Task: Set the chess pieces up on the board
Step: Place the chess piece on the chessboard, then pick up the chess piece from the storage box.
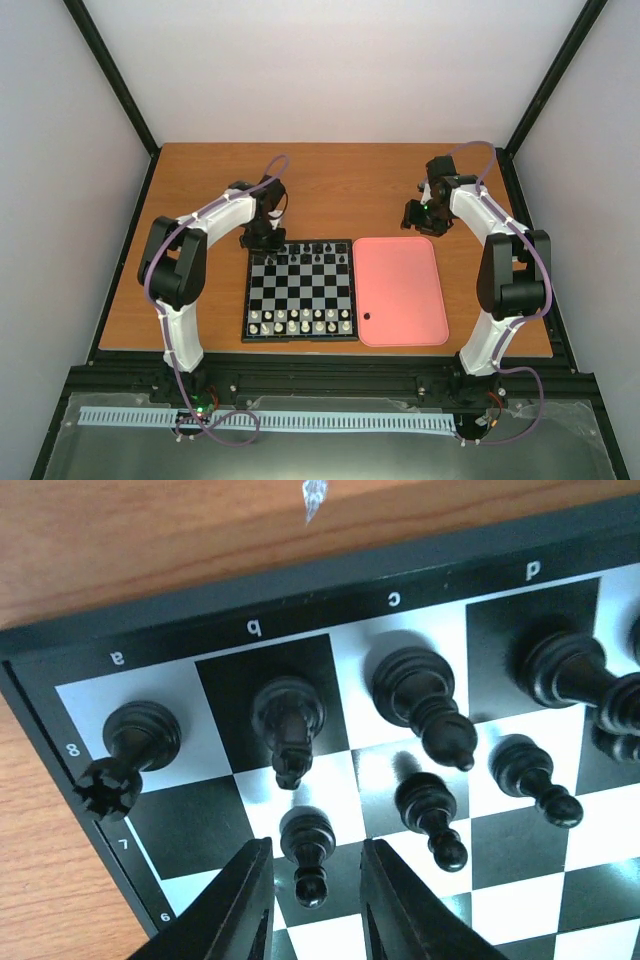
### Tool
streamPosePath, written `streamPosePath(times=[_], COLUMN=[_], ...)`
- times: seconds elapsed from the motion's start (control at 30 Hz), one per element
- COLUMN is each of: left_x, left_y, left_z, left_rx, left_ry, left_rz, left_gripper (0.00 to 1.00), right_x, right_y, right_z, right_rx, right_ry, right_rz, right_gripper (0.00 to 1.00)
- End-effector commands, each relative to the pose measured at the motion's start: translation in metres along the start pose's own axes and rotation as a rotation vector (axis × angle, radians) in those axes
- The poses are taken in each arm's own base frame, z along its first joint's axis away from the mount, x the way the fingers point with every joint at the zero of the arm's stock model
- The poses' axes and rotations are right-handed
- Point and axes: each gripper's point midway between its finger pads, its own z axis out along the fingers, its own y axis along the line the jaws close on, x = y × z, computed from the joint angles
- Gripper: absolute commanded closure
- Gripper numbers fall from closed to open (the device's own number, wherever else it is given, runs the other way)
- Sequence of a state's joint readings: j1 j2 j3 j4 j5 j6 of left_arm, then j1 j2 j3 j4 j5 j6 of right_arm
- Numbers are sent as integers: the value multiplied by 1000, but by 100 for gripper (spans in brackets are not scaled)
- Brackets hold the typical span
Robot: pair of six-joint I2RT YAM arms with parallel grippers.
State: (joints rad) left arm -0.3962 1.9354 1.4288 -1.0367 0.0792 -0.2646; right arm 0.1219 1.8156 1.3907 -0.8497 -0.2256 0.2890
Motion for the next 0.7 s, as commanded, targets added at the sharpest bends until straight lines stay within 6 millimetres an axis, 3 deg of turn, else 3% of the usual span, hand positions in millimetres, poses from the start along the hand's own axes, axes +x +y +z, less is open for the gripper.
streamPosePath(times=[0.0,0.1,0.2,0.37,0.57,0.67], left_x=[-11,-7,0,16,38,51], left_y=[-2,-2,-5,-28,-110,-155], left_z=[-31,-49,-74,-110,-137,-135], left_rx=[15,22,46,140,204,251], left_ry=[-75,-98,-133,-183,-240,-244], left_rz=[7,4,8,75,346,472], left_gripper=[73,70,57,35,20,12], right_x=[-7,-9,-9,-12,-15,-17], right_y=[3,3,3,3,2,4], right_z=[-6,-8,-9,-9,-8,-7], right_rx=[-15,-16,-12,-6,-1,-8], right_ry=[-17,-20,-23,-25,-28,-30], right_rz=[11,11,10,16,27,36], right_gripper=[44,44,43,42,38,28])
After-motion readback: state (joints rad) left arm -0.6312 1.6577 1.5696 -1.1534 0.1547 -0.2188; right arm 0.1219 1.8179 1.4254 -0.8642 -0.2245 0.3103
